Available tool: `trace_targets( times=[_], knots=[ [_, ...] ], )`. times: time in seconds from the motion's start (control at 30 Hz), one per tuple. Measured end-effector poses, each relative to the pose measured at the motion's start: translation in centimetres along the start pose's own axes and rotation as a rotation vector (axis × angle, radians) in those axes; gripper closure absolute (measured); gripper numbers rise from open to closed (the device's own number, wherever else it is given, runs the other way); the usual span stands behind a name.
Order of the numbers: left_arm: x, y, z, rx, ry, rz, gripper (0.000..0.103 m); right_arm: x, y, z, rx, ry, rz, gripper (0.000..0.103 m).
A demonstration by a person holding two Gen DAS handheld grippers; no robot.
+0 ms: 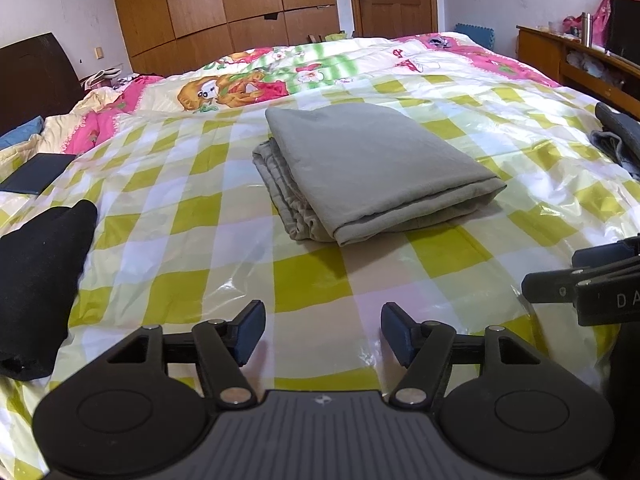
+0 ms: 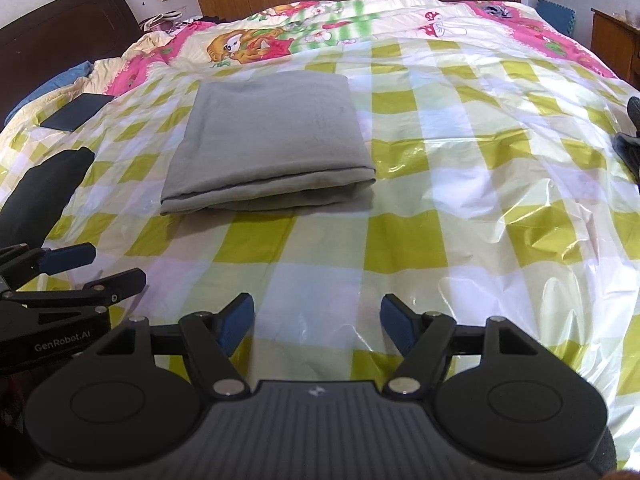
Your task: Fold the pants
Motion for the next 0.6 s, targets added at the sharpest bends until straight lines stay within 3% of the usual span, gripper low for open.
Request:
trace_targets(
  times=[0.6],
  knots=[
    [0.7,0.1,-0.1,-0.004,-0.015,0.04,0.008,1.4,0.6,1.0,-0.014,-0.009,0.02,0.031]
  ],
)
Point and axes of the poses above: each gripper's, at about its wrist camera, not at the fingertips, and z roughly against the way its jaws point, x to its left, y to its underside, the point moved 8 cm from there along -z, roughly the way its jaws point, and after that the axes turned 9 degrees about z, right-handed, at the moved point
